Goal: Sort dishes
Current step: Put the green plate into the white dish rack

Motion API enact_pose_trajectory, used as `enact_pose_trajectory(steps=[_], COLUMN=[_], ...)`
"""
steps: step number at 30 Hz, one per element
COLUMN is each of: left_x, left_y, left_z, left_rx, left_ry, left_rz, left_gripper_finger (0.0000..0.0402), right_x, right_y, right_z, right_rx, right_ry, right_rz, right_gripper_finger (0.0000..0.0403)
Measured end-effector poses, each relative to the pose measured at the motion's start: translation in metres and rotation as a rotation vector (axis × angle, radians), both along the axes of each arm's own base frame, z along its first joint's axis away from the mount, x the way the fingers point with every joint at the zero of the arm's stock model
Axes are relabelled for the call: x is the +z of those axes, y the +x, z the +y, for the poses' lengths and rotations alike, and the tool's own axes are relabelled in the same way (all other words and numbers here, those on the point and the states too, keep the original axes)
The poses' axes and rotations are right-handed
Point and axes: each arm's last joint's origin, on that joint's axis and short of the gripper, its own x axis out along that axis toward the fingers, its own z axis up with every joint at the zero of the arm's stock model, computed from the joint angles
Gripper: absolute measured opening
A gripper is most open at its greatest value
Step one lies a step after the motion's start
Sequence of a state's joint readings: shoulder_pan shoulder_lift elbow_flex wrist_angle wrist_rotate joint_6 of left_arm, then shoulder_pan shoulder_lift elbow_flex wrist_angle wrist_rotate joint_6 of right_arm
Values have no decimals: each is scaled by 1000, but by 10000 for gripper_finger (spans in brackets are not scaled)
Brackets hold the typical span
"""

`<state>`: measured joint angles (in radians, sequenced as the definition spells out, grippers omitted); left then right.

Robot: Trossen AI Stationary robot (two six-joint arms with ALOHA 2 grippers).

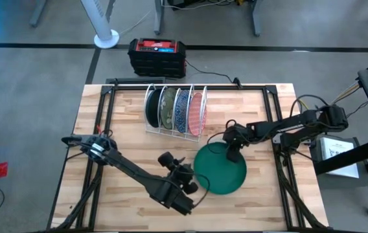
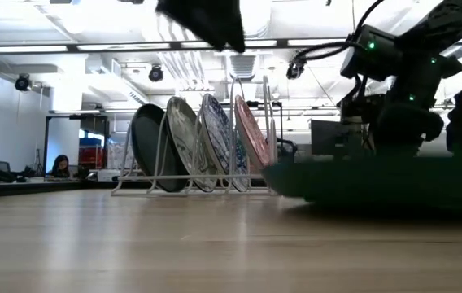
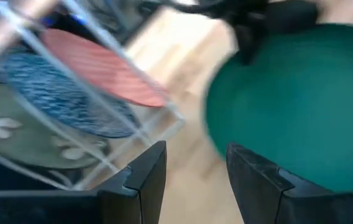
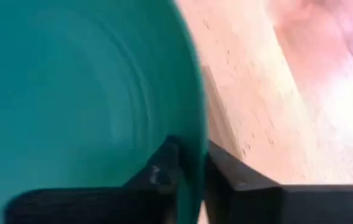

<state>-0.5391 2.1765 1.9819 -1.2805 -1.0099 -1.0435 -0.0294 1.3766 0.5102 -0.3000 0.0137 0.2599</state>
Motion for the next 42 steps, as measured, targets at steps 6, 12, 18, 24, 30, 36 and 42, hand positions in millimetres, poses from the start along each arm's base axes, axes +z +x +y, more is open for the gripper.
enact_pose_trajectory(steps=[6, 12, 18, 24, 30, 36, 42], left_x=[49, 66, 74, 85, 126, 167, 183], left_y=[-2, -25, -44, -38, -15, 4, -4], left_z=[-28, -52, -40, -22, -17, -38, 13], left_rx=[-206, -284, -175, -237, -362, -968, -895], left_ry=[-122, -46, 161, 369, 234, 248, 179], left_rz=[24, 38, 1, 137, 34, -112, -8], left_gripper_finger=[155, 155, 155, 154, 154, 154, 154], right_x=[14, 38, 56, 70, 79, 80, 80], right_y=[-6, -15, -27, -33, -29, -30, -30], right_z=[12, 35, 56, 65, 67, 66, 67], right_rx=[61, 114, 147, 151, 156, 157, 138], right_ry=[-14, -142, -236, -252, -258, -263, -248], right_rz=[-64, -195, -325, -407, -426, -425, -429], right_gripper_finger=[7, 1, 0, 1, 1, 1, 1])
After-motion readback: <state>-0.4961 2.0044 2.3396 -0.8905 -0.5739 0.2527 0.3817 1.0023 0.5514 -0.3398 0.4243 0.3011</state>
